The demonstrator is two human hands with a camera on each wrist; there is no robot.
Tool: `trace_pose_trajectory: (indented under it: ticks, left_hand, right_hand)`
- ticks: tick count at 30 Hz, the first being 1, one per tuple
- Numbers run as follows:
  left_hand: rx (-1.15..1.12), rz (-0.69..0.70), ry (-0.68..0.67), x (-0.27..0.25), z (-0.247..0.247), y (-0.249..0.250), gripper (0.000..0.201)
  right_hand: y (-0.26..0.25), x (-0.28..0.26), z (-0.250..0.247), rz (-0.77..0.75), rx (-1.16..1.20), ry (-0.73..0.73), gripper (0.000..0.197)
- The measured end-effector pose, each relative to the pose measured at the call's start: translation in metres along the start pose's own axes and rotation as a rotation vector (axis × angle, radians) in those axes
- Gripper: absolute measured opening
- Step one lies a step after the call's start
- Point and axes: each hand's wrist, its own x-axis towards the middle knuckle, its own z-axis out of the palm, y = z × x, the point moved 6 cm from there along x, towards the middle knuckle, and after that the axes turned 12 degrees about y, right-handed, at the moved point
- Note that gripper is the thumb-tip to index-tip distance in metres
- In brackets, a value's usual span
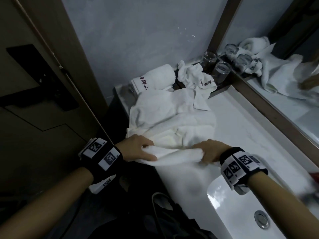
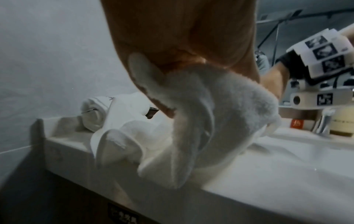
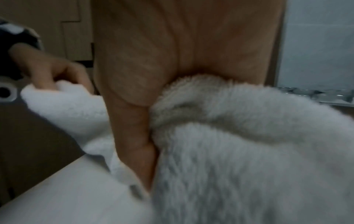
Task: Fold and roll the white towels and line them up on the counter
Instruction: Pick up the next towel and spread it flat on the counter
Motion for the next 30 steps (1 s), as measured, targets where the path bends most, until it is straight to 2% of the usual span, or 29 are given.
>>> trace_pose_trajectory:
  ticks: [2,4,6,8,10,11,12,13,14,16,18,20,22,24,28,30]
  left_hand:
    - [-0.014,0.021,-0.041,-0.007,0.002,0.005,0.069]
    - [0.122,0.048,-0.119,-0.016,0.006,0.006,0.061]
    - [0.358,0.102,-0.197,-0.025,0.012,0.002,0.054]
    - [0.493,0.133,-0.176,-0.028,0.013,-0.001,0.029]
    - [0.502,0.103,-0.146,-0.027,0.012,-0.002,0.018]
    - [0.455,0.077,-0.175,-0.028,0.012,-0.003,0.014]
    - [0.341,0.058,-0.217,-0.03,0.014,-0.003,0.008]
    - [0.186,0.012,-0.278,-0.033,0.017,-0.003,0.012]
    - [0.01,-0.014,-0.329,-0.036,0.018,-0.001,0.015]
    - [-0.172,-0.055,-0.343,-0.038,0.013,0.002,0.007]
    - [-0.21,0.001,-0.288,-0.031,0.003,0.006,0.014]
    - [-0.18,0.084,-0.201,-0.019,-0.009,0.011,0.016]
    - [-0.168,0.125,-0.092,-0.005,-0.026,0.015,0.012]
    - [-0.187,0.122,0.052,0.008,-0.045,0.015,0.006]
    - [-0.31,0.183,0.387,0.026,-0.07,0.026,0.005]
    - [-0.346,0.267,0.489,0.033,-0.072,0.041,0.006]
  right_hand:
    - [-0.004,-0.005,0.011,0.002,-0.027,-0.08,0.034]
    - [-0.005,-0.012,0.022,0.041,-0.011,-0.184,0.016]
    - [-0.002,-0.021,0.031,0.081,0.013,-0.299,0.013]
    - [-0.002,-0.031,0.032,0.107,0.145,-0.333,0.016]
    - [-0.008,-0.037,0.026,0.061,0.263,-0.264,0.018]
    - [-0.01,-0.037,0.021,0.025,0.266,-0.198,0.021]
    - [-0.011,-0.037,0.018,-0.007,0.252,-0.124,0.026]
    - [-0.011,-0.037,0.014,-0.034,0.207,-0.049,0.028]
    - [-0.01,-0.037,0.009,-0.048,0.172,0.029,0.027]
    - [-0.003,-0.036,-0.002,-0.043,0.225,0.169,0.017]
    - [0.007,-0.035,-0.013,-0.02,0.331,0.278,0.029]
    - [0.015,-0.032,-0.025,-0.036,0.292,0.383,0.039]
    - [0.026,-0.027,-0.037,-0.006,0.244,0.422,0.051]
    - [0.036,-0.021,-0.051,0.019,0.342,0.404,0.044]
    - [0.038,-0.001,-0.066,-0.046,0.466,0.442,0.024]
    - [0.024,0.01,-0.061,-0.082,0.574,0.423,0.038]
